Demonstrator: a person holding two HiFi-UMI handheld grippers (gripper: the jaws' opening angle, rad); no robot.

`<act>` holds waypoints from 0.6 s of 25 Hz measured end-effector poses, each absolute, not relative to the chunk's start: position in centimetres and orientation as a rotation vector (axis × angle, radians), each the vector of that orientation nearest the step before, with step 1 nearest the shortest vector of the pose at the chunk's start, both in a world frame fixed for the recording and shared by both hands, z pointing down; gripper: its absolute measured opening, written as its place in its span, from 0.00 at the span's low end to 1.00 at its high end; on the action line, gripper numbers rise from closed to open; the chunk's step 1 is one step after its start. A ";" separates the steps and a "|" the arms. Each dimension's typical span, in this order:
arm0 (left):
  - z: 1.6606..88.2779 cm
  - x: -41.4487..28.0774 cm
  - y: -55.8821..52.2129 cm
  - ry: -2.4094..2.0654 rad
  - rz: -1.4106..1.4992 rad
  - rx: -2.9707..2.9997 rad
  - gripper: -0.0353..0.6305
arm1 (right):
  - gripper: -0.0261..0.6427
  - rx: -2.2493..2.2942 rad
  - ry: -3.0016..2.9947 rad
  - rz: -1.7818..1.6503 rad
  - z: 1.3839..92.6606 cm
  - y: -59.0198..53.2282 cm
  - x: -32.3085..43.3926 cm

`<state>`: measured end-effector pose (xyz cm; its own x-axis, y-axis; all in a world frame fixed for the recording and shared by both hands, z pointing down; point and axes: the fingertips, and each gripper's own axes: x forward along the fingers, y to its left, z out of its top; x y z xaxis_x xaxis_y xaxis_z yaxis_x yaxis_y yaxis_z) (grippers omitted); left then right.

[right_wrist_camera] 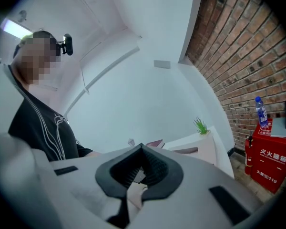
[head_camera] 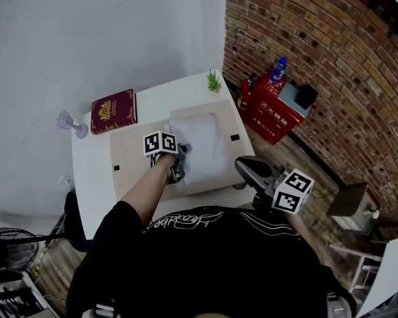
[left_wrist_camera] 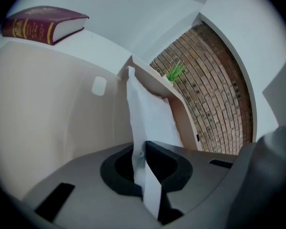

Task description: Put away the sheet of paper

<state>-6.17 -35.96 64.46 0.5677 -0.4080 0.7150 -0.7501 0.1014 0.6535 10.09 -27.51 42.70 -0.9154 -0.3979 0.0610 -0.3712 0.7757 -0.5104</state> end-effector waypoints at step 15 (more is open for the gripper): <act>62.1 -7.5 -36.8 -1.232 0.440 1.651 0.53 | 0.04 -0.596 2.939 -0.790 42.4 -27.7 9.4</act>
<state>-7.48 -36.83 62.14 0.4176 -0.5126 0.7503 -0.8720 0.0061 0.4895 9.41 -27.69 42.37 -0.9254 -0.3743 0.0598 -0.3539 0.7966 -0.4902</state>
